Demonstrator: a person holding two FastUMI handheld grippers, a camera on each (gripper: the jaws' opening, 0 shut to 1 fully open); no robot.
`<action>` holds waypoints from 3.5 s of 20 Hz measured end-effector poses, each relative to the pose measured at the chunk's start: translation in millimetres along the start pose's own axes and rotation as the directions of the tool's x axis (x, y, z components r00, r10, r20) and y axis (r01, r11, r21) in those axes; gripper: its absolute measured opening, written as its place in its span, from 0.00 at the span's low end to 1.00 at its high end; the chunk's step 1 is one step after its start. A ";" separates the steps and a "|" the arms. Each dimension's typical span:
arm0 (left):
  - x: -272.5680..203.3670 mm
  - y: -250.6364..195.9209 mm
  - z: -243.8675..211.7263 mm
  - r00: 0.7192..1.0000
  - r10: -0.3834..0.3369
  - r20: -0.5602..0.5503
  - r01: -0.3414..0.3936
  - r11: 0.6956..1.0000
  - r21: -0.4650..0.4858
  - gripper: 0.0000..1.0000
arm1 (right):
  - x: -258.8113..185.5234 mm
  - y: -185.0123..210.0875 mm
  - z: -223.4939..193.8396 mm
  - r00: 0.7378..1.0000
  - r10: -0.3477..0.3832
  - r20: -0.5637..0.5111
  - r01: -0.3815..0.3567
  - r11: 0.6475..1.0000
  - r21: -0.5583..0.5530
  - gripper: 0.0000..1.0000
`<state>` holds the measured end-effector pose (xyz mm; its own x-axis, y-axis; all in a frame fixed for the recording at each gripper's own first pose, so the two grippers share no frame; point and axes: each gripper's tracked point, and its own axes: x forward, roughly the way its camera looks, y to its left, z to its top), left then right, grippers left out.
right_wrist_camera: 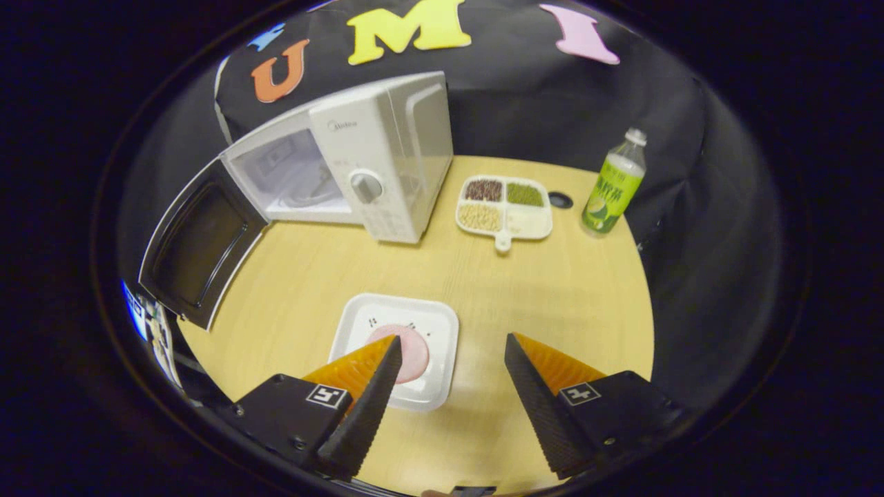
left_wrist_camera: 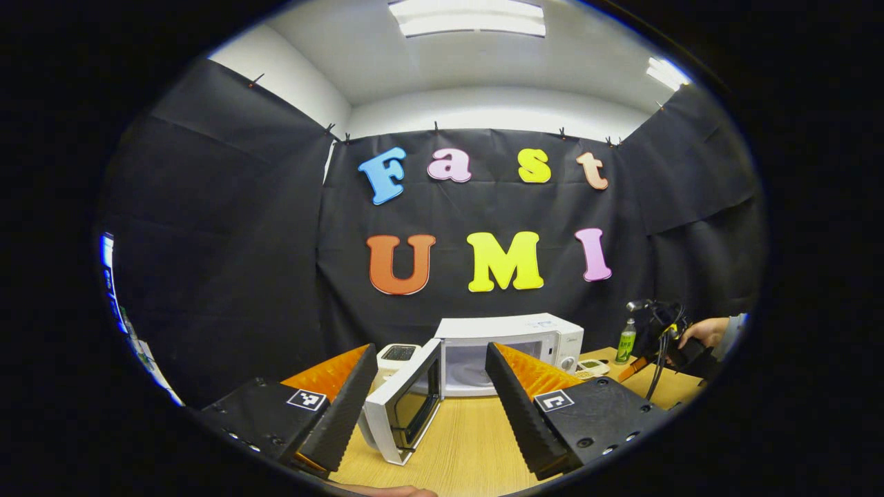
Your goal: Open the microwave oven with the left hand, put the food in, and close the microwave oven.
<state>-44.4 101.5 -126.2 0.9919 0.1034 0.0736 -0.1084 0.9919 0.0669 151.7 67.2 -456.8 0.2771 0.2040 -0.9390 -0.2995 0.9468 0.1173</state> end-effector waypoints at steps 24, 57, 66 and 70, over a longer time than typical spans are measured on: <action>55.7 6.2 -16.8 0.993 0.105 -0.051 -0.101 0.992 0.080 0.95 | 59.1 10.0 -41.2 0.906 0.341 -0.250 -0.322 0.940 0.114 0.04; 45.8 86.9 -71.2 0.991 0.051 -0.122 -0.051 0.999 0.007 0.95 | 55.2 335.7 24.1 0.852 0.518 0.080 -0.472 0.693 0.545 0.04; 46.2 94.6 -80.2 0.991 0.035 -0.131 -0.034 0.999 0.005 0.95 | 87.8 319.2 80.0 0.928 0.244 0.282 -0.367 0.467 0.805 0.03; 44.8 96.4 -78.2 0.992 0.019 -0.124 -0.018 1.000 0.011 0.95 | 100.8 319.1 115.5 0.914 0.149 0.377 -0.403 0.431 0.807 0.04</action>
<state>-5.2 207.6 -194.3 0.9902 0.1305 -0.0489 -0.1266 0.9890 0.0766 189.5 418.6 -476.6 0.5529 0.4215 -0.7188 0.4957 0.5270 0.6903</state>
